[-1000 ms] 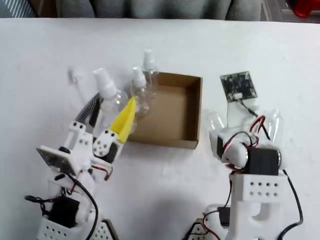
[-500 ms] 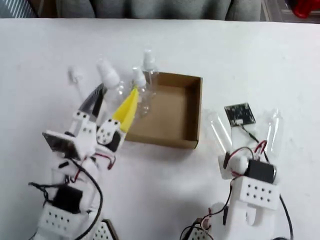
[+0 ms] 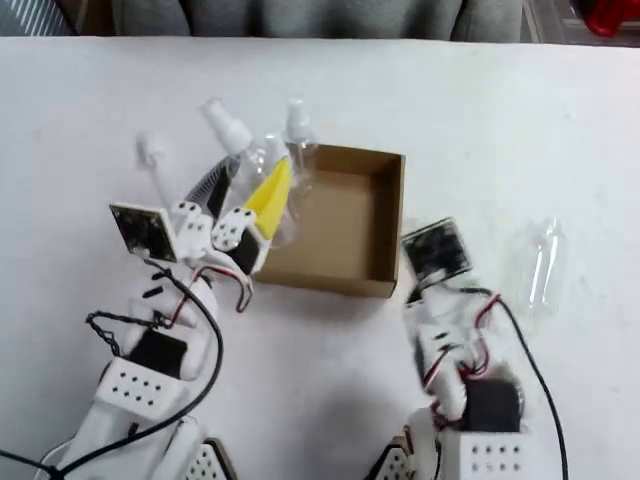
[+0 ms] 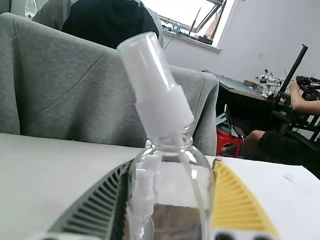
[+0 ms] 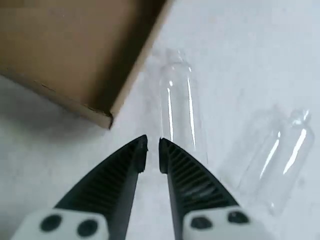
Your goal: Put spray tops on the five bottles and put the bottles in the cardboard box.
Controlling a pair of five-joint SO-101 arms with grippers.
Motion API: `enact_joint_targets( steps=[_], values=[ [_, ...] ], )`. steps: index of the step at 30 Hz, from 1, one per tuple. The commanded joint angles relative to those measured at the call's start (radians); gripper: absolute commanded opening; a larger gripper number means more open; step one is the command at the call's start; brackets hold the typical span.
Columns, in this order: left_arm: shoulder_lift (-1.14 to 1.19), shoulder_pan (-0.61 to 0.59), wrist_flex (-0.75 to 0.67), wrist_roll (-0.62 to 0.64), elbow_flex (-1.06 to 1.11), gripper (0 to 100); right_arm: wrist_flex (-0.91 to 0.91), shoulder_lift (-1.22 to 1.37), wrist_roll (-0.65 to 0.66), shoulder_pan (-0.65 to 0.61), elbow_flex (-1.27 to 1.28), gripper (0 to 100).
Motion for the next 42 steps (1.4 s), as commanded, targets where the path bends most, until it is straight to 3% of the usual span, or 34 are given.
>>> enact_joint_targets(
  steps=[1, 8, 12, 14, 18, 20, 30, 37, 42],
  values=[
    [0.027, -0.005, -0.097, 0.017, -0.075, 2, -0.108, -0.096, 0.003, -0.194, 0.044, 1.5],
    [0.105, -0.007, -0.114, 0.017, -0.135, 2, -0.533, -0.269, 0.002, -0.516, 0.298, 1.5],
    [0.186, -0.007, -0.104, 0.017, -0.19, 2, -0.789, -0.248, -0.008, -0.573, 0.408, 1.5],
    [0.225, -0.007, -0.107, 0.017, -0.209, 2, -0.862, -0.257, -0.094, -0.578, 0.453, 1.5],
    [0.277, -0.002, -0.109, 0.011, -0.224, 2, -0.883, -0.259, -0.384, -0.572, 0.454, 1.5],
    [0.283, 0.001, -0.109, 0.009, -0.218, 2, -0.897, -0.259, -0.466, -0.572, 0.454, 1.5],
    [0.114, 0.053, -0.094, 0.009, -0.147, 2, -0.897, -0.257, -0.482, -0.578, 0.454, 1.5],
    [-0.09, 0.154, 0.167, 0.009, -0.132, 2, -0.897, -0.259, -0.485, -0.573, 0.454, 1.5],
    [-0.205, 0.165, 0.27, 0.008, -0.127, 2, -0.891, -0.259, -0.479, -0.568, 0.454, 1.5]
  ],
)
